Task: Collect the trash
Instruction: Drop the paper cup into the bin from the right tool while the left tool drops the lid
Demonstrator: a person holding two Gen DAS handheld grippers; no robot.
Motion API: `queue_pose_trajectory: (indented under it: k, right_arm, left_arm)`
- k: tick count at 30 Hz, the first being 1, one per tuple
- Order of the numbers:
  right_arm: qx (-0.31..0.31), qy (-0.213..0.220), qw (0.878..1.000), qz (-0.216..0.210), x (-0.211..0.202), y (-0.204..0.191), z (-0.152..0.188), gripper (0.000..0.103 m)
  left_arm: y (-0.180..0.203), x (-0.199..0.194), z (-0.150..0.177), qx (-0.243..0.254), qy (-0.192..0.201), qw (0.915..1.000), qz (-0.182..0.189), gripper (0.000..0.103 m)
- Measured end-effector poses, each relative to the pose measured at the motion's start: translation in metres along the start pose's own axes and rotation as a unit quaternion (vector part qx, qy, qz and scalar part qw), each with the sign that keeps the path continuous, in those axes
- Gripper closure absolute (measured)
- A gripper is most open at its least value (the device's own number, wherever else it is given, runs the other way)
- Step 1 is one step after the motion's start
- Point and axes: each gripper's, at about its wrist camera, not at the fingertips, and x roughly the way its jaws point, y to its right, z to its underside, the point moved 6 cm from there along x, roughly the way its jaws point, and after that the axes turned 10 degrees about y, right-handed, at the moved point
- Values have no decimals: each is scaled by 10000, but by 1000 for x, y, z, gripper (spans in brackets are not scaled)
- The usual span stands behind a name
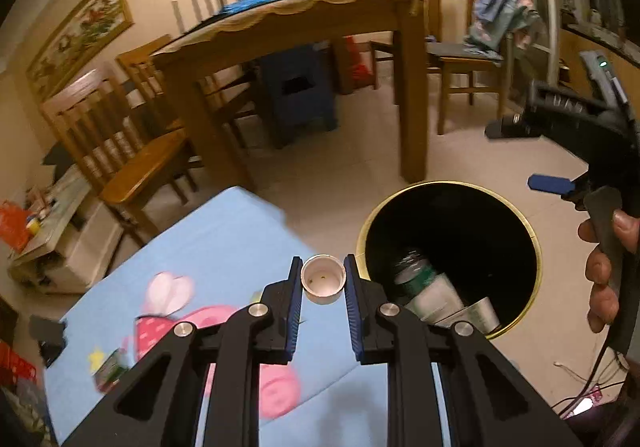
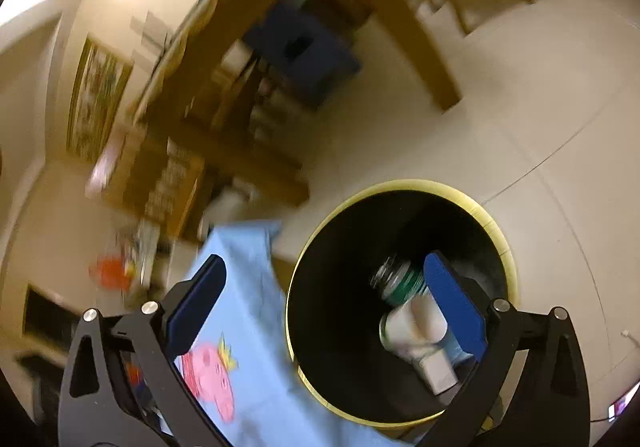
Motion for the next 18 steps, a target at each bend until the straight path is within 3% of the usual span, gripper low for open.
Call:
queue_pose_trajectory:
  k: [4, 6, 7, 8, 15, 18]
  right_arm:
    - [288, 576, 9979, 69, -25, 18, -26, 5]
    - [311, 708, 9970, 92, -31, 25, -33, 5]
    - [298, 759, 9966, 107, -34, 26, -36, 5]
    - [275, 777, 9965, 123, -35, 25, -36, 5]
    - [-166, 658, 9976, 151, -25, -4, -21, 5]
    - [-540, 554, 9969, 118, -13, -31, -5, 5]
  left_arm:
    - [33, 18, -13, 41, -18, 9990, 436, 84]
    - [46, 26, -17, 54, -55, 9979, 640, 67]
    - [52, 30, -19, 37, -38, 9975, 706, 45]
    - [53, 33, -20, 28, -15, 9975, 711, 37]
    - [41, 28, -1, -51, -116, 9982, 593, 37]
    - [20, 11, 15, -109, -119, 9991, 393, 21]
